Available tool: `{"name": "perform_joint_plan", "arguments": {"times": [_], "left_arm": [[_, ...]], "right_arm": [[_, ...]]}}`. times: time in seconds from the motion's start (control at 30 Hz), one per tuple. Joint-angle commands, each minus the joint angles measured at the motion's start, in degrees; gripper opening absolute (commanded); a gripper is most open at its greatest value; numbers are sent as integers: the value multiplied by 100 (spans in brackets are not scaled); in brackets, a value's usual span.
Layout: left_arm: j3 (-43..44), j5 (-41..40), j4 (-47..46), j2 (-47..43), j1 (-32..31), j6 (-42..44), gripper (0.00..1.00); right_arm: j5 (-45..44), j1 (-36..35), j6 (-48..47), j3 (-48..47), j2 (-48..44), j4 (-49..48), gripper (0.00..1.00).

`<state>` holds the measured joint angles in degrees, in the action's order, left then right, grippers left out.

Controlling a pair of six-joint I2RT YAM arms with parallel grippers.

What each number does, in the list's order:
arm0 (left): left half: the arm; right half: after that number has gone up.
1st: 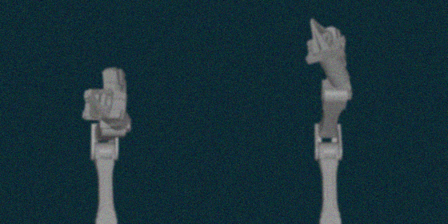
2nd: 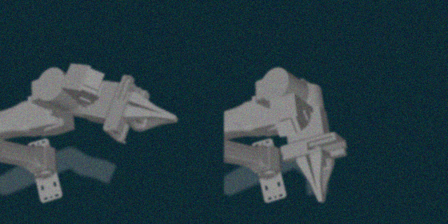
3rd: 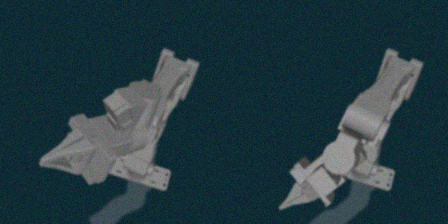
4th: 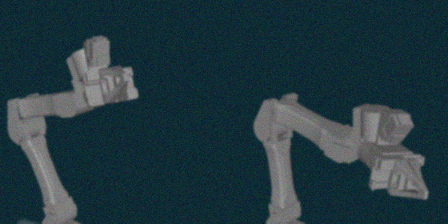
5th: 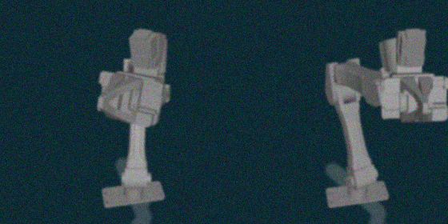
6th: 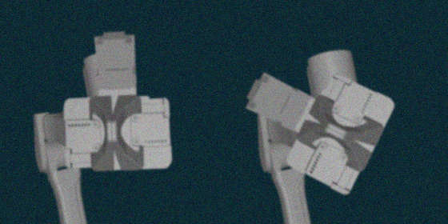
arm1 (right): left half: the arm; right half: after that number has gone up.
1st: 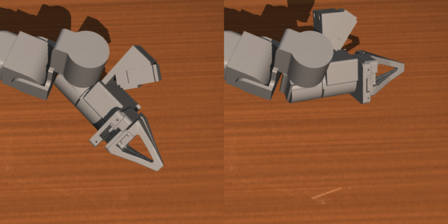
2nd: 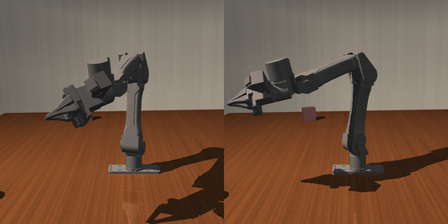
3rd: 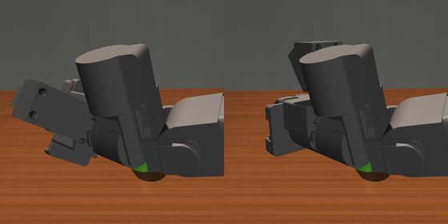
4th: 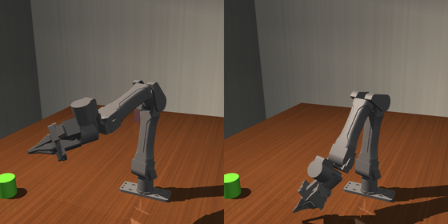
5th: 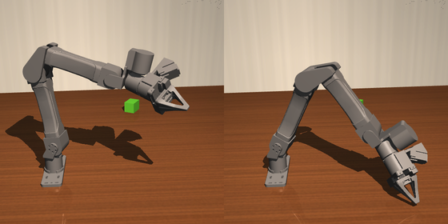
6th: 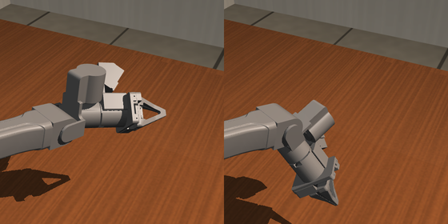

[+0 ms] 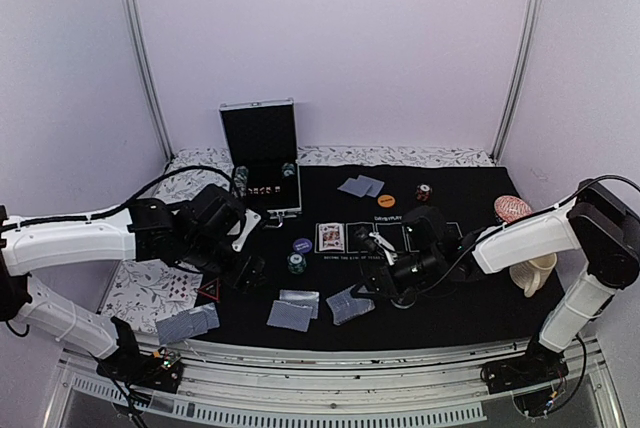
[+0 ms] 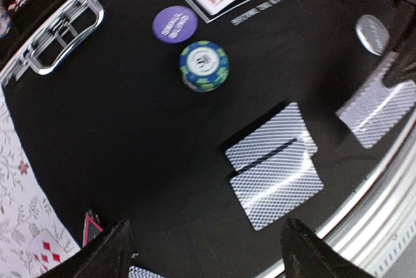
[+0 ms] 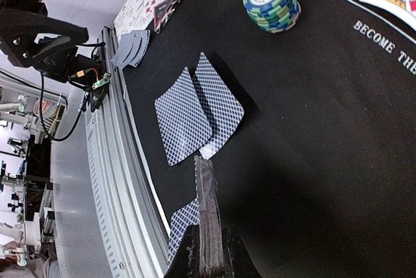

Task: Distribute texas hold em gaming equipment
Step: Pick up the poker card from the center of the board.

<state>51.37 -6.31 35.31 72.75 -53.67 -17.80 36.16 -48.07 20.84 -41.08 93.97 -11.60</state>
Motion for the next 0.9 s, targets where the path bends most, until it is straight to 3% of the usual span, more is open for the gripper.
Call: {"name": "perform_joint_plan", "arguments": {"times": [0.0,0.13,0.43,0.67,0.87], "left_arm": [[-406,-480,416,22,259,-1232,81],[-684,-713,578,20,371,-1881,81],[-1020,-1250,743,-303,830,-2603,90],[-1346,-1487,511,-669,1871,-2735,95],[-1803,-1573,-79,-885,3119,-2834,92]], "right_arm": [[-178,10,175,254,-229,-143,2],[-353,17,248,410,-335,-137,3],[-862,-7,279,479,-397,237,22],[-1472,-97,203,259,-482,879,45],[-1551,-229,-15,-24,-480,1215,48]]}}
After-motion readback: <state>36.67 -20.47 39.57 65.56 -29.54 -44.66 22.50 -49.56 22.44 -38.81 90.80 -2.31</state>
